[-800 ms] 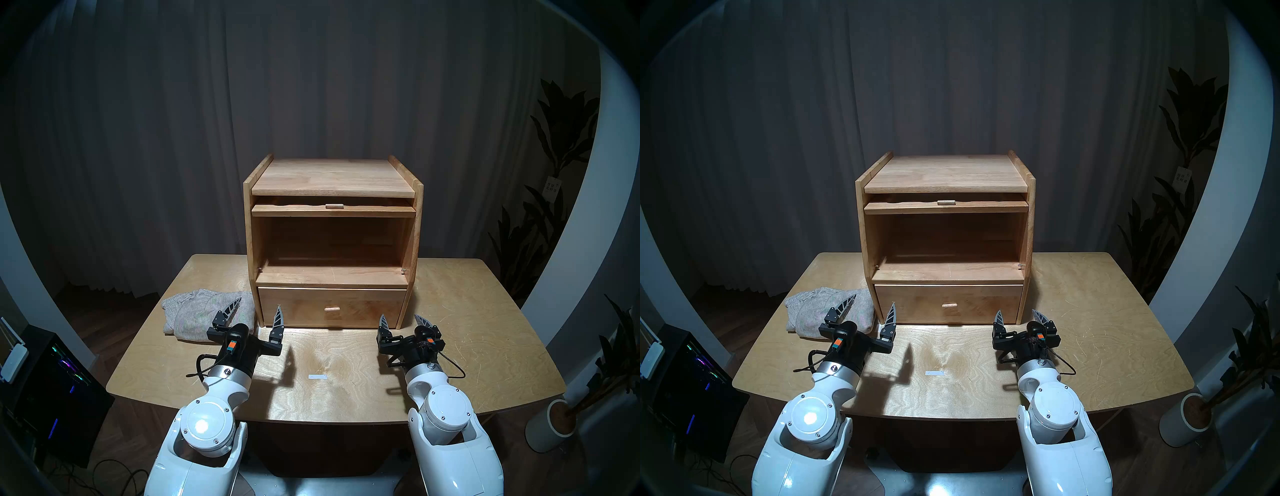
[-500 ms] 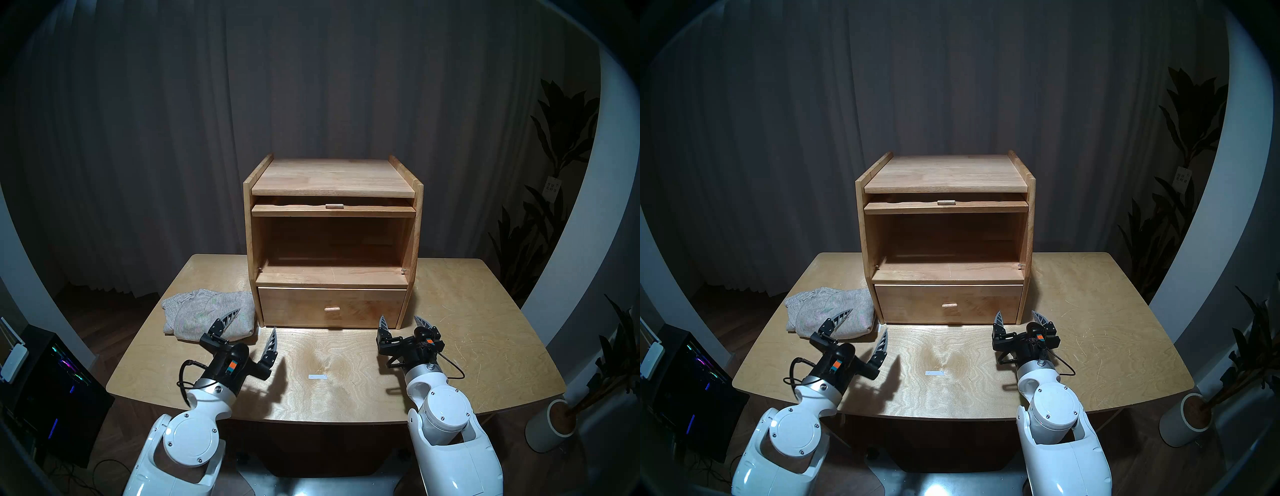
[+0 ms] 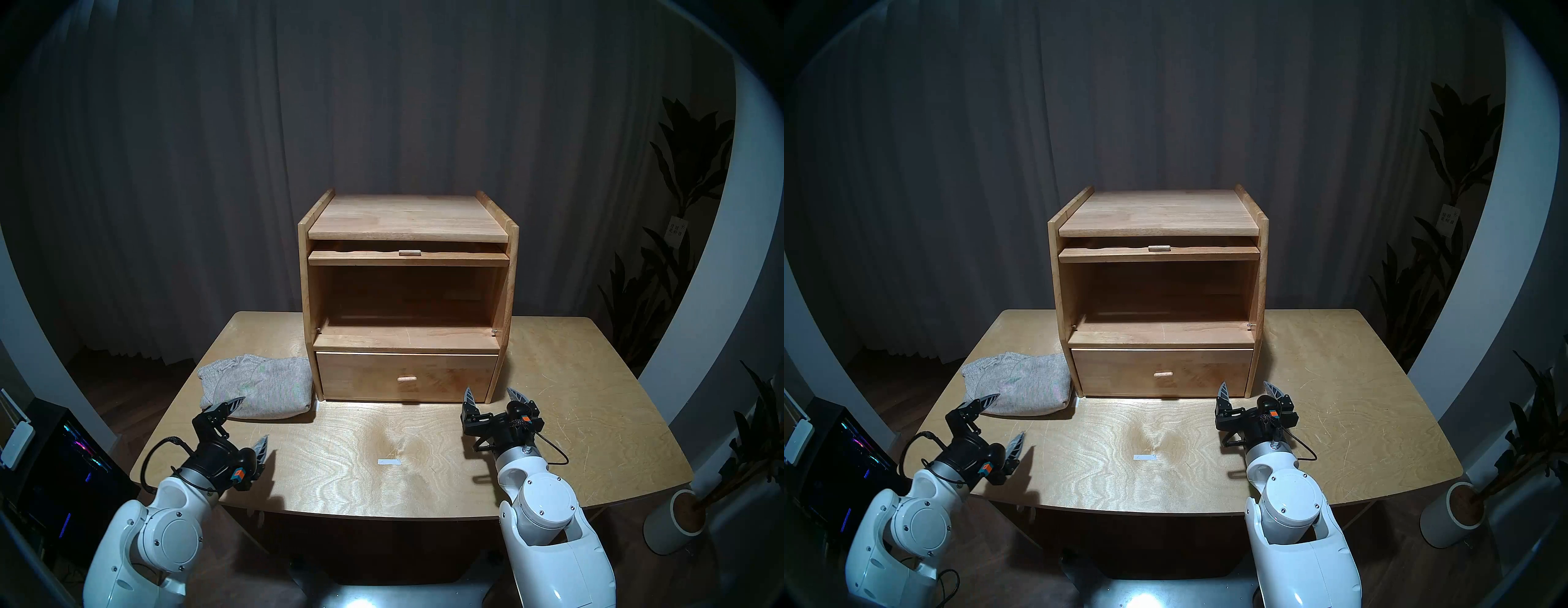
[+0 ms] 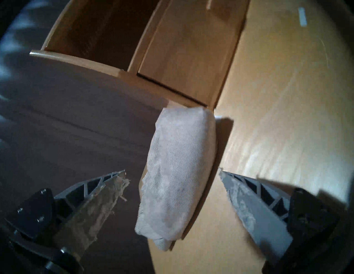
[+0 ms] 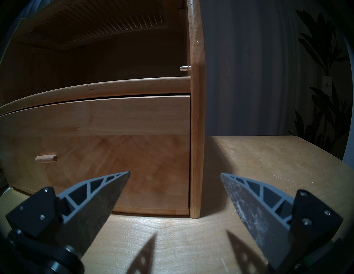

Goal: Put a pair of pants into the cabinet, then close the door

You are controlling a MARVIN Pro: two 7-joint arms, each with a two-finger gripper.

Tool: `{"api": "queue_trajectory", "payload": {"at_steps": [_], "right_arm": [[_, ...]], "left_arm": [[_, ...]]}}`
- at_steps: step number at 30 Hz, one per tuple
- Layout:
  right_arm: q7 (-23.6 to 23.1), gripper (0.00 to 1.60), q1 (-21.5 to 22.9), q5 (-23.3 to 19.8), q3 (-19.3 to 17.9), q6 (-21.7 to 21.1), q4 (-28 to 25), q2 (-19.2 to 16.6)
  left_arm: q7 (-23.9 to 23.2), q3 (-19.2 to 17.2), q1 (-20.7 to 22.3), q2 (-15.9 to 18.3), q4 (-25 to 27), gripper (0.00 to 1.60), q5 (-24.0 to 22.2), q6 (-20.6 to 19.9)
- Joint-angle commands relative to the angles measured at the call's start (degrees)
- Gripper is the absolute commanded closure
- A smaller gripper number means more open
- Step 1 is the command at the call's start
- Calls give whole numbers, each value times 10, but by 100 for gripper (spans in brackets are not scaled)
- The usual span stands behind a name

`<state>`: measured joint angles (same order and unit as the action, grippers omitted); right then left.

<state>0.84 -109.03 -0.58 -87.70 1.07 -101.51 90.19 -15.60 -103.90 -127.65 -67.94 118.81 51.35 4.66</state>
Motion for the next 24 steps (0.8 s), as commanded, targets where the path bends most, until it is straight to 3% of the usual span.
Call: {"api": "queue_trajectory", "payload": {"at_steps": [1,4,7,11,12,21,24], "right_arm": [[0,0,4,0,0,4,-13,0],[0,0,3,0,0,4,-14,0],[0,0,3,0,0,4,-15,0],[0,0,4,0,0,4,-12,0],[0,0,4,0,0,4,-13,0],[0,0,4,0,0,4,-14,0],[0,0,3,0,0,4,-15,0]], "left_arm": [[-65,-32,-1,62,41,0,98,8],[-119,-19,8,87,70,0,73,-3],[-138,-17,30,88,69,0,73,-17],[-186,-10,65,53,64,0,26,-51],[-209,-3,77,62,59,0,24,-73],[-246,38,126,57,4,0,8,-143],[-244,64,150,62,-29,0,25,-160]]}}
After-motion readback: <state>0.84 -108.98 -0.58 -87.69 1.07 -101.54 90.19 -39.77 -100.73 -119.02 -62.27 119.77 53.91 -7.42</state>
